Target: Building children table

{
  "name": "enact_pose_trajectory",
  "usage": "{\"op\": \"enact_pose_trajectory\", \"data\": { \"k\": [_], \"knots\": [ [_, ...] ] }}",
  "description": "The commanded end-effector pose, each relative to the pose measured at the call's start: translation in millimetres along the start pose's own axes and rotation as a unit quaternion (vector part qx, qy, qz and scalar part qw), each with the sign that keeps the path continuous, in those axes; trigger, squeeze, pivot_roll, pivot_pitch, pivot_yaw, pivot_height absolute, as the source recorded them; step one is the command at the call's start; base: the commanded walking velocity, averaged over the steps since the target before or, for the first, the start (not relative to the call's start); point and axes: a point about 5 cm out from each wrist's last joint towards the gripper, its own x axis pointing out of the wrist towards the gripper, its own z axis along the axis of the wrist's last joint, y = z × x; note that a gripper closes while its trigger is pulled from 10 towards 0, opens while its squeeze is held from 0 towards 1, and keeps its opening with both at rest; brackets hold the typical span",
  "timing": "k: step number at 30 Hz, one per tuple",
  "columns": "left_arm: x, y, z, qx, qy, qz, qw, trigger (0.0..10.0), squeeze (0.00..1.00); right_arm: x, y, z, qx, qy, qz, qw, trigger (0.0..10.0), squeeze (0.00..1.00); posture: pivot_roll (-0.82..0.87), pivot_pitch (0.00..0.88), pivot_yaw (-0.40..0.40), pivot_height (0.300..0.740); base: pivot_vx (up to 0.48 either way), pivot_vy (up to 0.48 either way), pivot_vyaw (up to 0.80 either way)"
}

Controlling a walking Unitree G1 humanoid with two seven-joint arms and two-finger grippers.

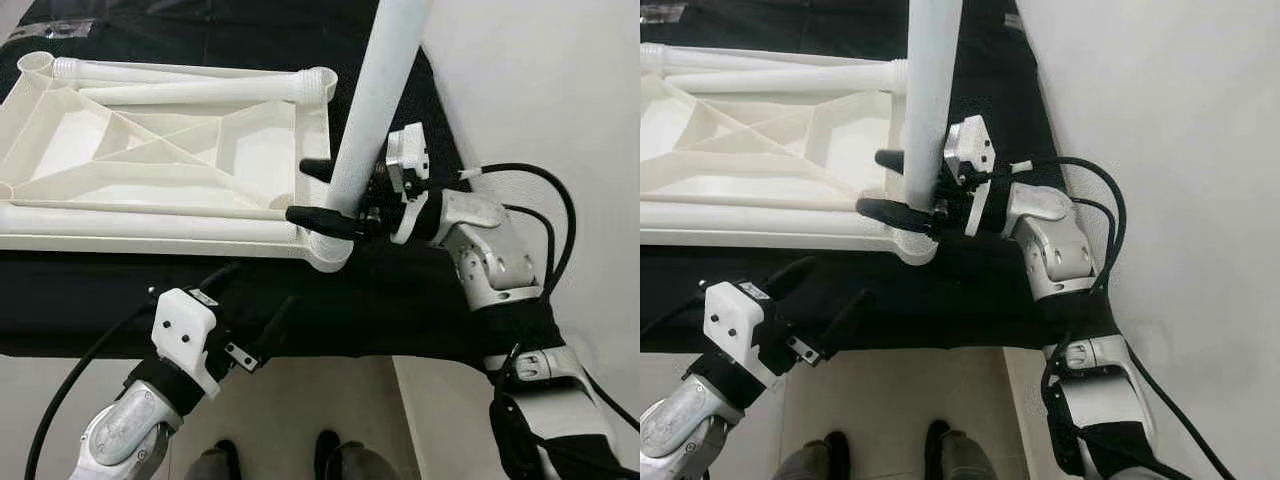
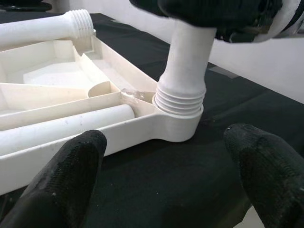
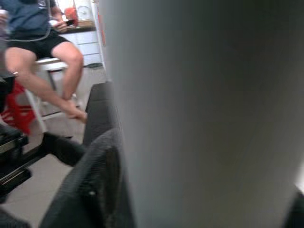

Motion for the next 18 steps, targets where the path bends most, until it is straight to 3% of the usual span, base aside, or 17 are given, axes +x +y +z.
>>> {"op": "enact_pose_trajectory", "data": {
  "k": [1, 7, 11, 15, 16, 17, 18],
  "knots": [
    [-3.0, -3.7, -5.3, -0.008, 0.013, -0.001, 1.0, 10.0, 0.0, -2.6, 1.8, -4.9, 0.006, 0.003, 0.018, 1.0, 0.0, 0.0, 0.13, 0.309, -0.119, 0.74, 0.0, 0.0, 0.0],
    [-2.9, -3.7, -5.8, -0.01, 0.014, -0.002, 1.0, 10.0, 0.0, -7.1, -0.3, -12.6, 0.01, 0.012, 0.013, 1.0, 0.0, 0.0, 0.12, 0.31, -0.117, 0.74, 0.0, 0.0, 0.0],
    [-3.4, -3.8, -7.5, -0.012, 0.016, -0.001, 1.0, 10.0, 0.0, -15.4, -1.4, -21.2, -0.008, 0.038, -0.036, 0.999, 0.0, 0.0, 0.11, 0.317, -0.115, 0.74, 0.0, 0.0, 0.0],
    [-3.7, -3.8, -7.8, -0.012, 0.017, -0.001, 1.0, 10.0, 0.0, -17.8, -2.0, -22.9, -0.009, 0.039, -0.047, 0.998, 0.0, 0.0, 0.1, 0.316, -0.115, 0.74, 0.0, 0.0, 0.0],
    [-3.7, -4.5, -8.5, -0.014, 0.018, -0.002, 1.0, 10.0, 0.0, -17.1, 1.0, -36.3, 0.008, 0.069, -0.124, 0.99, 0.0, 0.0, 0.1, 0.315, -0.117, 0.74, 0.0, 0.0, 0.0],
    [-3.7, -4.5, -8.5, -0.014, 0.018, -0.002, 1.0, 10.0, 0.0, -17.1, 1.0, -36.3, 0.008, 0.069, -0.124, 0.99, 0.0, 0.0, 0.1, 0.315, -0.117, 0.74, 0.0, 0.0, 0.0],
    [-3.8, -5.0, -9.0, -0.016, 0.019, -0.003, 1.0, 10.0, 0.0, -18.0, 3.6, -45.9, 0.016, 0.092, -0.181, 0.979, 0.0, 0.0, 0.1, 0.315, -0.117, 0.74, 0.0, 0.0, 0.0]
  ]
}}
